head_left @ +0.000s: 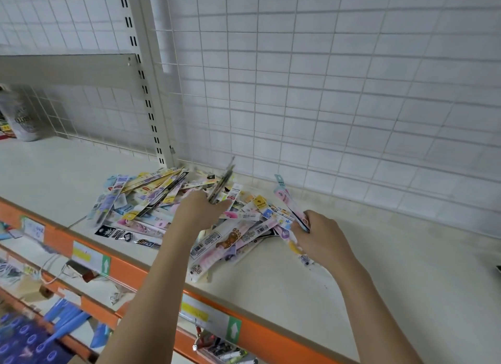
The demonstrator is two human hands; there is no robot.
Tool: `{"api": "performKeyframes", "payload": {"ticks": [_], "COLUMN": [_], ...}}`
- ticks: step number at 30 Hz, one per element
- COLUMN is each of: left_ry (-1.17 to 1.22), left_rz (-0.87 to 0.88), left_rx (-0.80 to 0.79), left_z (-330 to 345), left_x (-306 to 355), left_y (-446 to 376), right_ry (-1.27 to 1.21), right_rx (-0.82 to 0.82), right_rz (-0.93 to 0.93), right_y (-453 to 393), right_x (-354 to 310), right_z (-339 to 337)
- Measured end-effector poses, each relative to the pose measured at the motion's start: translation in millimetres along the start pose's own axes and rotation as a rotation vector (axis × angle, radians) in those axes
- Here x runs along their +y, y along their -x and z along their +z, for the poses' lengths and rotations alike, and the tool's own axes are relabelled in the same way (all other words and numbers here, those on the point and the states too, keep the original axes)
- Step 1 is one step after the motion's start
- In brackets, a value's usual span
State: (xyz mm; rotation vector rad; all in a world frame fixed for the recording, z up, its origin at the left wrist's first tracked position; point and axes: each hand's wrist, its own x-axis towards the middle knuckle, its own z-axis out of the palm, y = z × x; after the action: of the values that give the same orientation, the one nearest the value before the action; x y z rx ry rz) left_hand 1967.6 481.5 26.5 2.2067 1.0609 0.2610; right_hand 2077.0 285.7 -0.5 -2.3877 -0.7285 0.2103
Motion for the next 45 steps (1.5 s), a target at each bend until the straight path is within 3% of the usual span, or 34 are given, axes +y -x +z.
{"api": "performKeyframes", "payload": {"ticks": [4, 12, 20, 25, 35, 45], "left_ry": [-0.200, -0.100, -0.145, -0.078, 0.229, 0.244], "left_rz": [-0.013, -0.070, -0.093, -0.134, -0.022, 0.057], "left_rx": [-0.031, 0.044, 0.047, -0.006, -0.073, -0.225], "left_z": [20.5, 21.5, 28.6, 18.6, -13.6, -15.4], "left_x": [0.5, 3.2, 12.3, 15.3, 20.4, -1.4], "left_y": [-3.1, -7.1, 1.5, 2.4, 29.3, 41.5], "right_ry": [-0.015, 0.055, 0.096, 0.107, 0.101, 0.094], "right_rx": [0.009, 0.023, 0.011, 0.002, -0.005, 0.009], "right_rz": [0.009, -0.006, -0.020, -0.040, -0.066, -0.022], "right_y": [1.8, 0.8, 1.5, 4.0, 9.6, 10.7], "right_x": [2.8, 4.3, 5.0, 3.2, 0.8, -0.7], "right_z": [-2.2, 0.2, 2.3, 1.3, -1.5, -2.8]}}
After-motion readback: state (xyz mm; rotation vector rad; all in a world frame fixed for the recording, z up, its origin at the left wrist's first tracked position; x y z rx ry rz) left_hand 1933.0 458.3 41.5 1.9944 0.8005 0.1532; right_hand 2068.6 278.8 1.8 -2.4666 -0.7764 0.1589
